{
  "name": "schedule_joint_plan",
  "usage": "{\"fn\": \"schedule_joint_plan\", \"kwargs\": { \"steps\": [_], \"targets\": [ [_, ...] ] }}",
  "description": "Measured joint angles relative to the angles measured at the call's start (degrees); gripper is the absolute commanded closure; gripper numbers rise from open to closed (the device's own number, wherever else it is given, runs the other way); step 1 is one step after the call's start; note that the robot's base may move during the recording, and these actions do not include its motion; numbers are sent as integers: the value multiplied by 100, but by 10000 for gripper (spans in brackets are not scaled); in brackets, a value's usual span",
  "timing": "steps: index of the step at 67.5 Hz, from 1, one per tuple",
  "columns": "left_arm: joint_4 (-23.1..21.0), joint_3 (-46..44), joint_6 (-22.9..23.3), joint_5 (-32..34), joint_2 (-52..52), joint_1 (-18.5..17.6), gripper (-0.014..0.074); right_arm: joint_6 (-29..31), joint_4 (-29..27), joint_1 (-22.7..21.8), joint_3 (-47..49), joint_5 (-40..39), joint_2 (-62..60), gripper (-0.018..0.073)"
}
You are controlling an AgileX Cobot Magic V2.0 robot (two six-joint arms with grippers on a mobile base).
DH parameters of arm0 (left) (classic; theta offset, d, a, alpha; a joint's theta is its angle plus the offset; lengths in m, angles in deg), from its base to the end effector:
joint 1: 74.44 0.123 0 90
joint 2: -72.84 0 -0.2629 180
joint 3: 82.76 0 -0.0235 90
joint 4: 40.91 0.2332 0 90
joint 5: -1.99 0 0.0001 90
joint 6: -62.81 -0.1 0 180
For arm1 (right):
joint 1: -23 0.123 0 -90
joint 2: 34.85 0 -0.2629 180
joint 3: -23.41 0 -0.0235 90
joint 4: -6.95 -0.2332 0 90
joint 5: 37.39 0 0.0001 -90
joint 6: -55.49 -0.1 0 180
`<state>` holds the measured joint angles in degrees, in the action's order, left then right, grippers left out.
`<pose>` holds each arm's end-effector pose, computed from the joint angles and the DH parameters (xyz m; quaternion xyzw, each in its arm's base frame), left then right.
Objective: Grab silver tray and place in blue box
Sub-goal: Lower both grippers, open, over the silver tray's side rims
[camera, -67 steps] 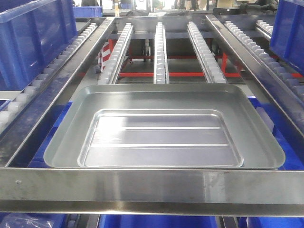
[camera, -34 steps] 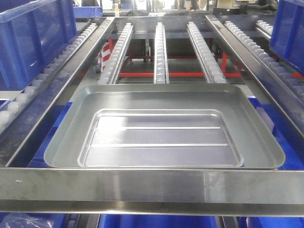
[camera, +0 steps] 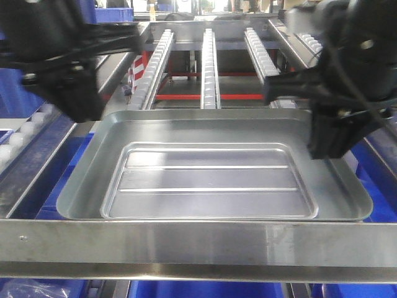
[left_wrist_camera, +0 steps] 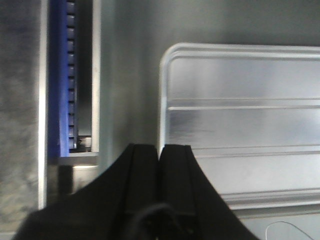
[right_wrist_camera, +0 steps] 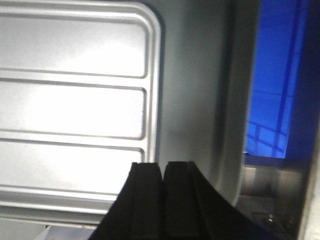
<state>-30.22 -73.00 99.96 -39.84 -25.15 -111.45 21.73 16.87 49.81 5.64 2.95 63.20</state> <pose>0.2604 -0.1808 0.2495 0.0495 0.9608 -0.0951 0.2555 0.2708 0.1243 0.2123 0.0063 0.9762 0.0447 0.2122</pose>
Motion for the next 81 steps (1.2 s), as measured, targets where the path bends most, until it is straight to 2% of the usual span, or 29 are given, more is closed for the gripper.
{"fn": "schedule_joint_plan", "kwargs": {
  "steps": [19, 36, 52, 81],
  "targets": [
    [-134, -530, 13, -121, -788, -30, 688, 108, -261, 0, 788, 162, 694, 503],
    [-187, -539, 13, -81, -957, -30, 688, 97, -287, -11, 809, 183, 875, 503],
    [-175, -542, 13, -41, -1032, -30, 688, 62, -298, -208, 809, 235, 918, 503],
    [-201, -302, 118, 107, -1141, -30, 688, 50, -307, -208, 821, 280, 1088, 503]
  ]
}}
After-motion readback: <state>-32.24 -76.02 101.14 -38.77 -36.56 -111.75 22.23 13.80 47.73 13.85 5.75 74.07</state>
